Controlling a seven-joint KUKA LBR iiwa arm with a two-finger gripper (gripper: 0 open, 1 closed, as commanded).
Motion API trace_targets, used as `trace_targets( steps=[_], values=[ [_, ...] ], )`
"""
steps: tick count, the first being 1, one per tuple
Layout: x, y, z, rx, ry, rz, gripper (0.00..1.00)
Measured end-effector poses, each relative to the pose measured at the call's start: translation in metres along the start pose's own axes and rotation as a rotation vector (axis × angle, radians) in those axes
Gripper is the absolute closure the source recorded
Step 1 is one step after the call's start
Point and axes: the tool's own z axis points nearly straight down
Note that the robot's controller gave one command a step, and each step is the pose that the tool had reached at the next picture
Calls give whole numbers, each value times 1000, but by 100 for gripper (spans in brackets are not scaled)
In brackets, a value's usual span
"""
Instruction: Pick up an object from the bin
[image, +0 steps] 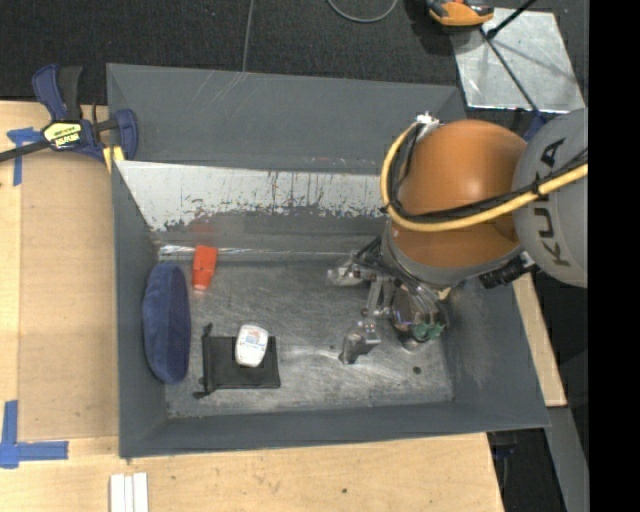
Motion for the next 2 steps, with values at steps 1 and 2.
trace_targets(
  steps=[1, 2],
  values=[
    [-36, 77, 66, -3, 4, 35, 0],
    [-46, 92, 130, -1, 6, -427, 0]
  ],
)
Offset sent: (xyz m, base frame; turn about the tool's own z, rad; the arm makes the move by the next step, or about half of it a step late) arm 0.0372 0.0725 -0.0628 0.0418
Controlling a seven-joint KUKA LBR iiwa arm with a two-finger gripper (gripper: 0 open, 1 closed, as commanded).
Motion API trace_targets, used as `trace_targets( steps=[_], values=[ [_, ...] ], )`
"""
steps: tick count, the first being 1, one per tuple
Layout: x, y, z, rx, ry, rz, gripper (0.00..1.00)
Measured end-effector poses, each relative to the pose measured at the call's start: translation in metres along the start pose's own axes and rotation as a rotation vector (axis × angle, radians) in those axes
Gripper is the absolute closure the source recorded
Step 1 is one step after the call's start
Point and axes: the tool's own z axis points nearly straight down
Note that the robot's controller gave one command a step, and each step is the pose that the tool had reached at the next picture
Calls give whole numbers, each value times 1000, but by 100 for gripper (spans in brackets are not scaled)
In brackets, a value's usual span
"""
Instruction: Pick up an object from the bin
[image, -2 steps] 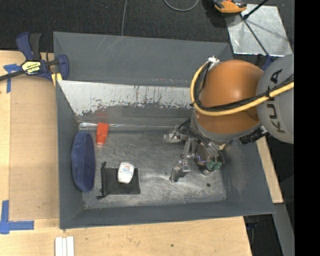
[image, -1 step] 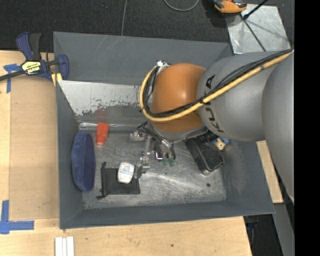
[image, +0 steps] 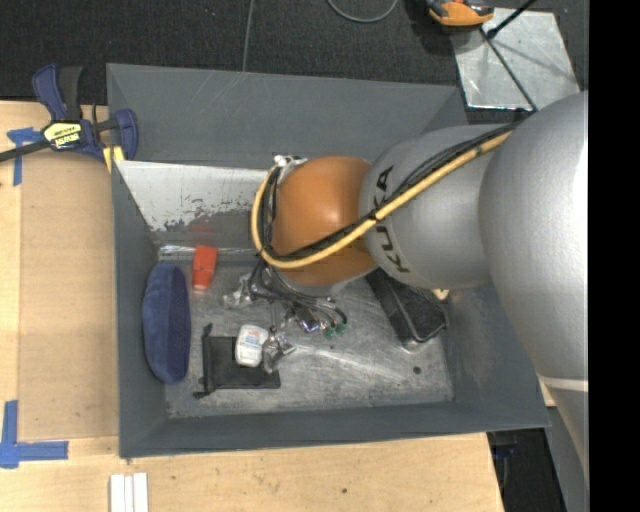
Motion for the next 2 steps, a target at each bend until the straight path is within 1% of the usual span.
trace_targets(
  steps=[1, 2],
  values=[
    [-4, 11, -8, 2, -8, -471, 0],
    [18, -7, -3, 2, -1, -848, 0]
  ],
)
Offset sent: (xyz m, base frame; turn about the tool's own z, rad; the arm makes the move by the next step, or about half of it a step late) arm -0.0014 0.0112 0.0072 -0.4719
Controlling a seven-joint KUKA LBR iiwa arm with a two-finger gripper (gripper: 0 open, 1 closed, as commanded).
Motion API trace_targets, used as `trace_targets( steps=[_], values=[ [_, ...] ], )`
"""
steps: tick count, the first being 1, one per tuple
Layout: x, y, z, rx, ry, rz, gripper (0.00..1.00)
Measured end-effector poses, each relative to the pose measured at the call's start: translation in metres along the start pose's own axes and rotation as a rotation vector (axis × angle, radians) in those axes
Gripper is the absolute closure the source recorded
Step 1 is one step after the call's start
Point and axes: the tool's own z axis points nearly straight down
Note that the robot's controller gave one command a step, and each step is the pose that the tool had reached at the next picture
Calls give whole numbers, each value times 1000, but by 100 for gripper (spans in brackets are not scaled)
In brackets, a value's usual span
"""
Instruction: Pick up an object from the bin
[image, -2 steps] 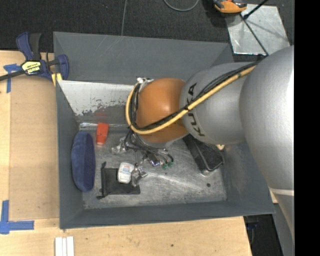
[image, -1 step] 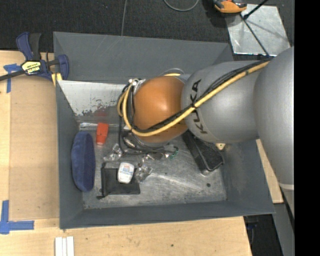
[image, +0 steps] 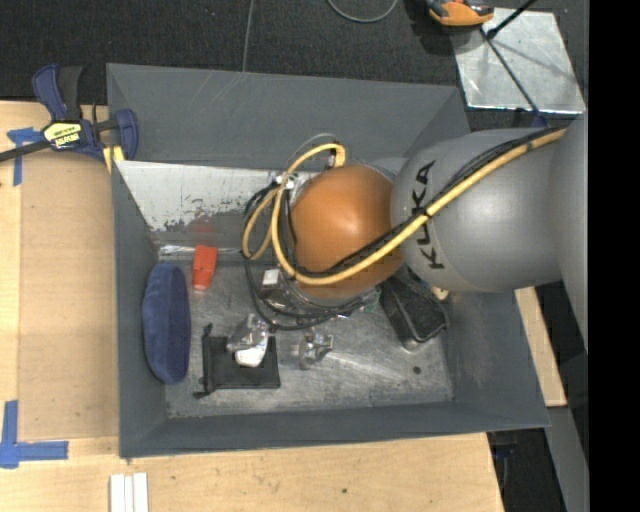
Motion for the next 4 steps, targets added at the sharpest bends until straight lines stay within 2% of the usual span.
trace_targets(
  steps=[1, 2, 3, 4],
  values=[
    [-2, 0, -1, 0, -2, 1, 100],
    [18, 10, -139, 9, -5, -37, 100],
    [46, 19, -60, -3, 1, 241, 100],
    [45, 18, -62, 0, -2, 240, 0]
  ],
)
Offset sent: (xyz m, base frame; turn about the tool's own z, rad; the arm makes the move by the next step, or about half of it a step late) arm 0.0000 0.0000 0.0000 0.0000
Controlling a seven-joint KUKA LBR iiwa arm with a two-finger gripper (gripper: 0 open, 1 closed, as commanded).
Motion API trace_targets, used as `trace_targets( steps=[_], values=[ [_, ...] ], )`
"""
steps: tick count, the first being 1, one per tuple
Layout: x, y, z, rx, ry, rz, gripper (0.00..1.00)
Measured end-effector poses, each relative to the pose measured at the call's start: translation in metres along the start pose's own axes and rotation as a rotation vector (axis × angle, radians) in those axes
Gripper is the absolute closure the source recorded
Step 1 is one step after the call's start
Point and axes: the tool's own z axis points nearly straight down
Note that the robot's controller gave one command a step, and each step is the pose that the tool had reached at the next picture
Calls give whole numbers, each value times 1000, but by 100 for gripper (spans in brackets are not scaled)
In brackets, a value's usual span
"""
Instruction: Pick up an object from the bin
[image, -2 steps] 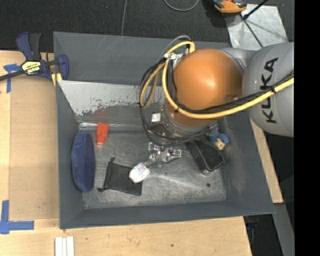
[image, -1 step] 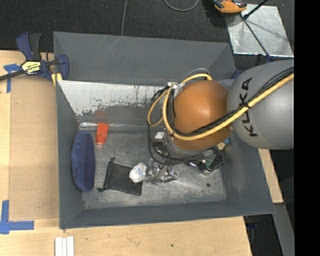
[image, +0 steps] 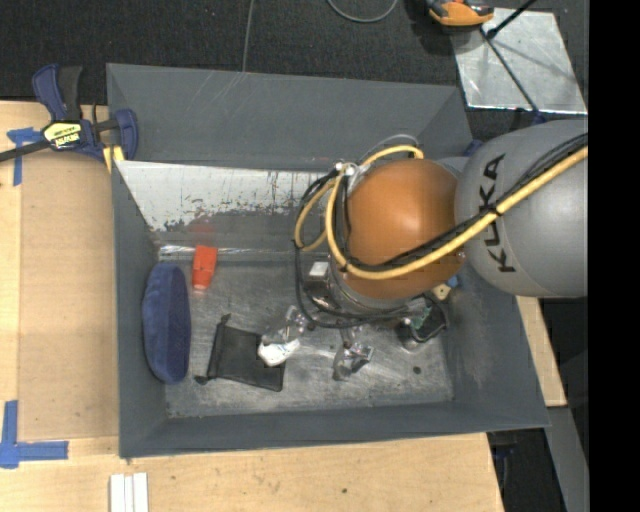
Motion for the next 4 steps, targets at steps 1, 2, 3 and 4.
trace_targets(
  steps=[1, 2, 3, 4],
  values=[
    [-4, 7, 80, -3, 3, 285, 0],
    [3, 18, 21, 4, -4, -93, 0],
    [-17, 13, 67, -2, 1, -258, 0],
    [-77, 8, 70, 2, -6, -77, 0]
  ],
)
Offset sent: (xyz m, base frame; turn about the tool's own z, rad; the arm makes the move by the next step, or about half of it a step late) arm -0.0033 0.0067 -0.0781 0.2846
